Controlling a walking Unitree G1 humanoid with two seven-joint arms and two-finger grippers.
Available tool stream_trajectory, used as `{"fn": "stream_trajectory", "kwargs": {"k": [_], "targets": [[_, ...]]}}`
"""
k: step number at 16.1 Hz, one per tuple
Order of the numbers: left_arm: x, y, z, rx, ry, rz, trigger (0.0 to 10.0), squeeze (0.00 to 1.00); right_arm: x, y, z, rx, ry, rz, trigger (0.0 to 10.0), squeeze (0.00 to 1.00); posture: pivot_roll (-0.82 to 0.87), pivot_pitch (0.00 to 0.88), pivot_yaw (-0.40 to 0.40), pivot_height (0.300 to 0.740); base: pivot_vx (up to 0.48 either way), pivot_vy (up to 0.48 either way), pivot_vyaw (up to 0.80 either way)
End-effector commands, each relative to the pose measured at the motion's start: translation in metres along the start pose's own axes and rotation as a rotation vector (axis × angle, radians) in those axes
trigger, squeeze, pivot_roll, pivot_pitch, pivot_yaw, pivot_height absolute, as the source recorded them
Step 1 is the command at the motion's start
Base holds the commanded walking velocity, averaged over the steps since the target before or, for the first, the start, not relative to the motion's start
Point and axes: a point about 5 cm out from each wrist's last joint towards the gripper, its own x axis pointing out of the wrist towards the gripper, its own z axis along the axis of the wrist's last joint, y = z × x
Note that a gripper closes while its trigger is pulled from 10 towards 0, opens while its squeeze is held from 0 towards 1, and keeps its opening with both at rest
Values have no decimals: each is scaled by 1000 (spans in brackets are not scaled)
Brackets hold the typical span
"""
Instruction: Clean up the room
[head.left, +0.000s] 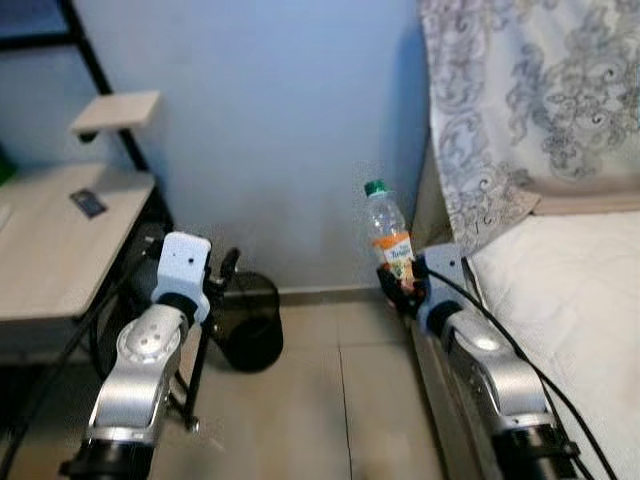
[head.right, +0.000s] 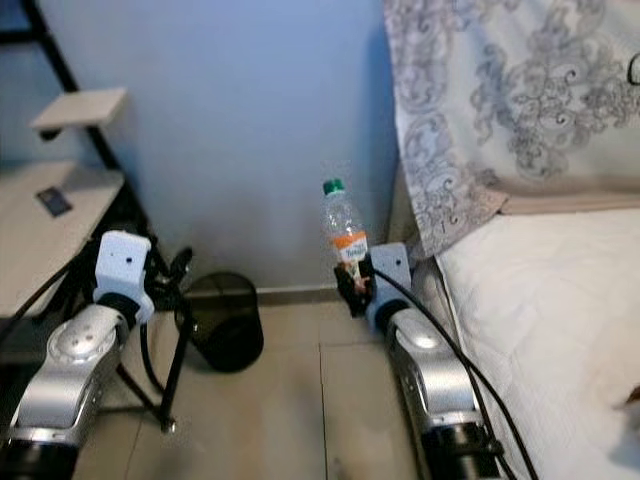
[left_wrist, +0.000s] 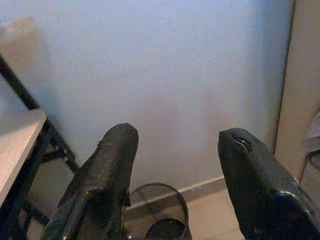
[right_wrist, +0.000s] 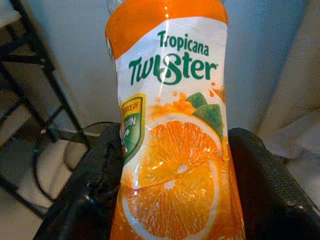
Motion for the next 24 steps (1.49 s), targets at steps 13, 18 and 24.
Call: {"fn": "stream_trajectory", "kwargs": {"k": [13,18,24], "targets": [[2,-3,2,-8,-6,-20,10000,0,1,-6,4,-80,-18,-39,10000,0,-3,0,77,740,310,0,185],[3,-4,1,-8,-2,-30,10000,0,2,-9,5,-101,-17,-62,10000,0,-3,0,76,740,308,0,0],[3,-5,1,-9,0,-39,10000,0,2,-10,3,-104,-11,-70,10000,0,-3,0,73,740,307,0,0]]}}
